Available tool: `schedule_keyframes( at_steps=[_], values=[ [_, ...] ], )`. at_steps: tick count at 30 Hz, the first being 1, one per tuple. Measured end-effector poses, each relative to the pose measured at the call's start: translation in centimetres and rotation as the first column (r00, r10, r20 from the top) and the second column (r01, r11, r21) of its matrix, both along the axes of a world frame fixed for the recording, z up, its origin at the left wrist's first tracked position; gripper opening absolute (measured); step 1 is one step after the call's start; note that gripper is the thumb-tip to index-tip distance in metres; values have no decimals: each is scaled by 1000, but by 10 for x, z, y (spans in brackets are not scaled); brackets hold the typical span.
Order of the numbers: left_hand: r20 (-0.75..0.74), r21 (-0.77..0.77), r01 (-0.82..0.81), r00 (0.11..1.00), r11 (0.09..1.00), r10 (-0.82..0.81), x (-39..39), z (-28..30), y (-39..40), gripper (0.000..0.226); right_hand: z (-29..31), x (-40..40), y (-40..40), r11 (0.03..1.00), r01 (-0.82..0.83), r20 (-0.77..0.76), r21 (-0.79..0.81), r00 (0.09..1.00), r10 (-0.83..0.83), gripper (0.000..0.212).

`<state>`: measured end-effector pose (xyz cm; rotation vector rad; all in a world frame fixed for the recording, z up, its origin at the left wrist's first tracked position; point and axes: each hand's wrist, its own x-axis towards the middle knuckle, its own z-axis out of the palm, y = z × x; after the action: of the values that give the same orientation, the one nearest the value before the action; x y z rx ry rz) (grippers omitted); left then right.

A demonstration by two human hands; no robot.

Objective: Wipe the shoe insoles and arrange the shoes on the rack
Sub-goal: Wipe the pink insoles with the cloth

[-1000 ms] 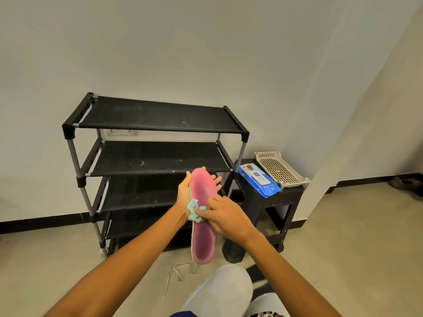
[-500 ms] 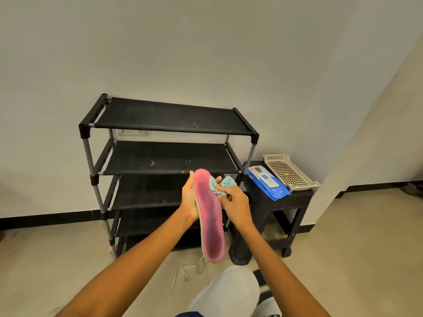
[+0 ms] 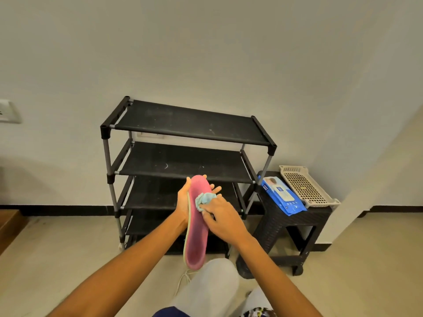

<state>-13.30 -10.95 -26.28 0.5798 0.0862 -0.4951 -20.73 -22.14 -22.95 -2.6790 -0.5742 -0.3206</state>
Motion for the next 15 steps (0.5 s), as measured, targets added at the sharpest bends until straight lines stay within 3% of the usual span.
schedule_keyframes(
  at_steps=[4,10,15],
  values=[
    [13,74,4,1000,997,-5,4,0,-7,61,5,9,-18,997,-26,-95,73,995,33,29],
    [51,114,-16,999,993,10,34,1,-17,58,-9,40,-39,982,91,61,167,993,-102,19],
    [89,124,-25,996,992,14,95,-8,-31,54,-25,106,-52,982,10,46,187,999,-19,23]
  ],
)
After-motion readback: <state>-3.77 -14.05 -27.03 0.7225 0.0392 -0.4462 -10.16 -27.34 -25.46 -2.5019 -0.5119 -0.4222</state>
